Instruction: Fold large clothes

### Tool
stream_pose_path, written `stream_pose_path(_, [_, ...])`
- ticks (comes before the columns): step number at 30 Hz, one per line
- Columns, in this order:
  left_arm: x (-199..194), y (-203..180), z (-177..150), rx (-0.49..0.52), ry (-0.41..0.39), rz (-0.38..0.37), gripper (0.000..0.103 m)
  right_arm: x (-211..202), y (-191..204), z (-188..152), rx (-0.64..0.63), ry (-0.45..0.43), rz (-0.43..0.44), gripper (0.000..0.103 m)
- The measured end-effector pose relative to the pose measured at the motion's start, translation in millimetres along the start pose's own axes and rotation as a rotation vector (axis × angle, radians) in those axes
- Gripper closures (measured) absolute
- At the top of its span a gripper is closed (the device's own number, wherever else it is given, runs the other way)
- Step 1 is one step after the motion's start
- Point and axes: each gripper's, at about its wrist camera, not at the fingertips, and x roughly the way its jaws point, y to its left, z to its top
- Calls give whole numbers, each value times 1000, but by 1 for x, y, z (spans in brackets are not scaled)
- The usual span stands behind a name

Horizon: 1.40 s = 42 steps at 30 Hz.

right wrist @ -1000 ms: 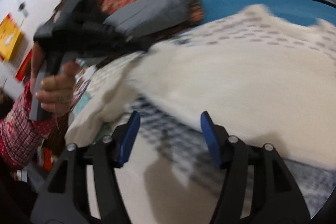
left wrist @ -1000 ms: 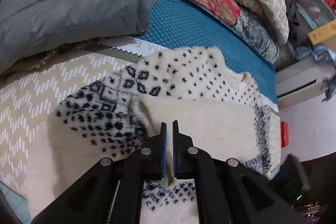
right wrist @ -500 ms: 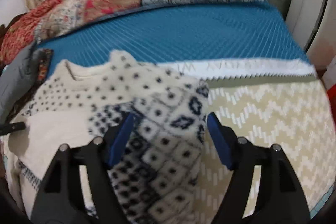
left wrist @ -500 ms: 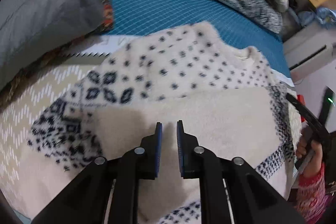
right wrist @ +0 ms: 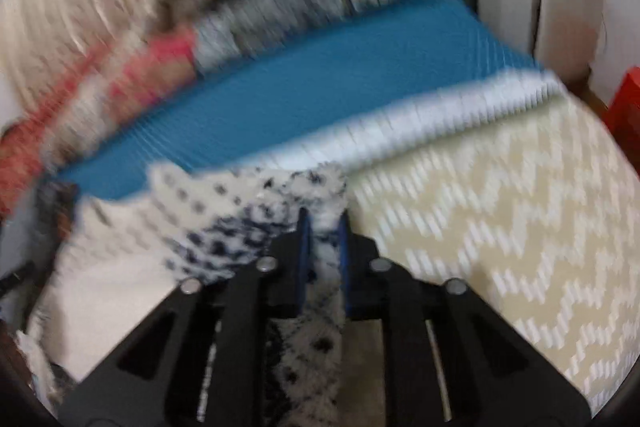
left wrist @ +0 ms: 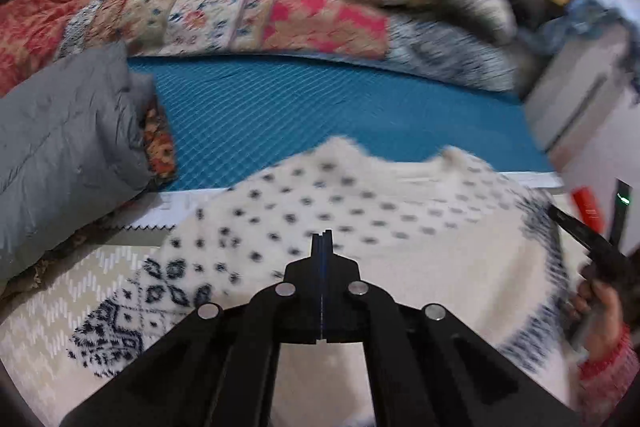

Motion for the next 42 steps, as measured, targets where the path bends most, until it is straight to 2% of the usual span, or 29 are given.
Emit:
stream_pose_path(1, [11, 4, 0, -23, 40, 13, 68, 8, -4, -4, -8, 44, -31, 68])
stream_pose_path(2, [20, 11, -1, -58, 80, 17, 68, 3, -10, -6, 6, 29, -31, 63])
stream_pose_path(3, [23, 18, -4, -93, 98, 8, 68, -9, -17, -6, 32, -6, -12, 53])
stream_pose_path(4, [18, 27, -7, -130, 88, -21, 68, -17, -17, -6, 46, -32, 13, 45])
stream_pose_path(7, [0, 37, -14, -135, 64, -26, 68, -52, -21, -19, 40, -60, 114, 43])
stream_pose_path(8, [-4, 39, -17, -133, 68, -27, 68, -59, -21, -26, 24, -46, 147, 42])
stream_pose_path(10, [-6, 44, -26, -131, 96, -35, 68, -64, -19, -41, -2, 7, 182, 36])
stream_pose_path(12, [-1, 44, -34, -122, 145, -46, 69, -60, -13, -61, -46, 85, 194, 36])
stream_pose_path(14, [8, 38, -42, -98, 161, -19, 69, -60, -5, -78, -96, 129, 171, 83])
stream_pose_path(15, [12, 34, -45, -86, 164, -2, 69, -59, -5, -83, -103, 141, 161, 94])
stream_pose_path(17, [20, 28, -49, -68, 172, 37, 69, -64, -21, -84, -31, 97, 130, 96])
stream_pose_path(18, [24, 26, -52, -51, 172, 59, 69, -65, -36, -84, 36, 80, 100, 102])
stream_pose_path(19, [26, 23, -53, -36, 166, 77, 69, -64, -45, -86, 71, 74, 63, 103])
stream_pose_path(20, [29, 19, -54, -8, 156, 112, 69, -61, -57, -89, 105, 72, -6, 103])
stream_pose_path(22, [32, 9, -54, 34, 149, 155, 69, -60, -79, -95, 208, 83, 49, 103])
stream_pose_path(24, [23, 3, -53, 49, 152, 184, 69, -82, -74, -96, 171, 38, 45, 103])
stream_pose_path(26, [9, -2, -52, 47, 136, 170, 69, -101, -64, -98, 106, 8, 51, 93])
stream_pose_path(28, [-9, -8, -58, 45, 110, 157, 69, -119, -57, -106, 71, -15, 65, 63])
stream_pose_path(30, [-26, -14, -73, 62, 86, 157, 69, -135, -49, -120, 52, -26, 94, 56])
stream_pose_path(33, [-49, -27, -112, 124, 68, 162, 69, -148, -34, -143, 15, -8, 114, 56])
stream_pose_path(37, [-72, -31, -171, 172, 70, 206, 69, -164, -16, -189, -45, 37, 123, 56])
stream_pose_path(42, [-88, -26, -227, 98, 124, 226, 69, -184, 4, -231, -108, 60, 90, 56])
